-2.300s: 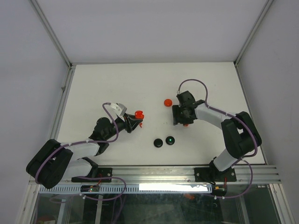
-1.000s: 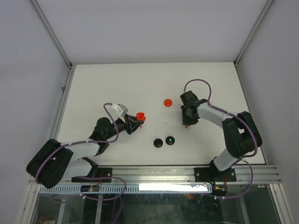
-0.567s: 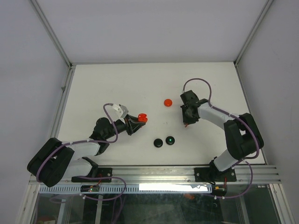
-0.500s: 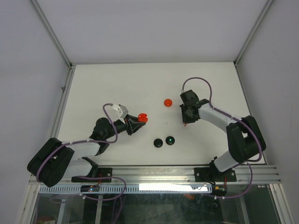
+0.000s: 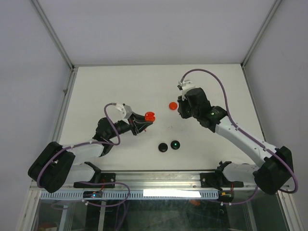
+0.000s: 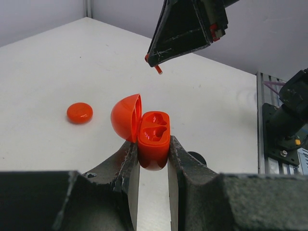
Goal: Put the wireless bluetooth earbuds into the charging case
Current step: Pick up the earbud from the center of the board, then place the earbud in the charging case.
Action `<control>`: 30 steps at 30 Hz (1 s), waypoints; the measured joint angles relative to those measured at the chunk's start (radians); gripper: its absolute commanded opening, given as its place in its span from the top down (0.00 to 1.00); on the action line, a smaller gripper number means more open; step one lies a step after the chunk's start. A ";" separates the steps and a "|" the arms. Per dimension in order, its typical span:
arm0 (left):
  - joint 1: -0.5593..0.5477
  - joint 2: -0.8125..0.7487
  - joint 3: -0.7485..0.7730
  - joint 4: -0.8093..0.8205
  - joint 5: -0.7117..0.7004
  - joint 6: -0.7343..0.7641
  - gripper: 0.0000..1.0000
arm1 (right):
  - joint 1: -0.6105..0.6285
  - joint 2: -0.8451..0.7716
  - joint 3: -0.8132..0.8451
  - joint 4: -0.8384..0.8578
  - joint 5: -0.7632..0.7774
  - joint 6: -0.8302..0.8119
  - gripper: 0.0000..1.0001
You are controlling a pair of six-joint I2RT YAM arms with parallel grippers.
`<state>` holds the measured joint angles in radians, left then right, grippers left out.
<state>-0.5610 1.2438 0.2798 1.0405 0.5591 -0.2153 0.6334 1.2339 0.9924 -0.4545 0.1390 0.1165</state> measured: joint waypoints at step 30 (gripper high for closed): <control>-0.016 0.083 0.094 0.184 0.176 -0.051 1.00 | 0.380 -0.258 -0.149 0.452 -0.117 -0.366 0.89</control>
<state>-0.5774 1.3266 0.3737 1.2247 0.7353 -0.2665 1.0138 0.9756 0.8433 -0.0021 0.0223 -0.2493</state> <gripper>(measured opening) 0.236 0.175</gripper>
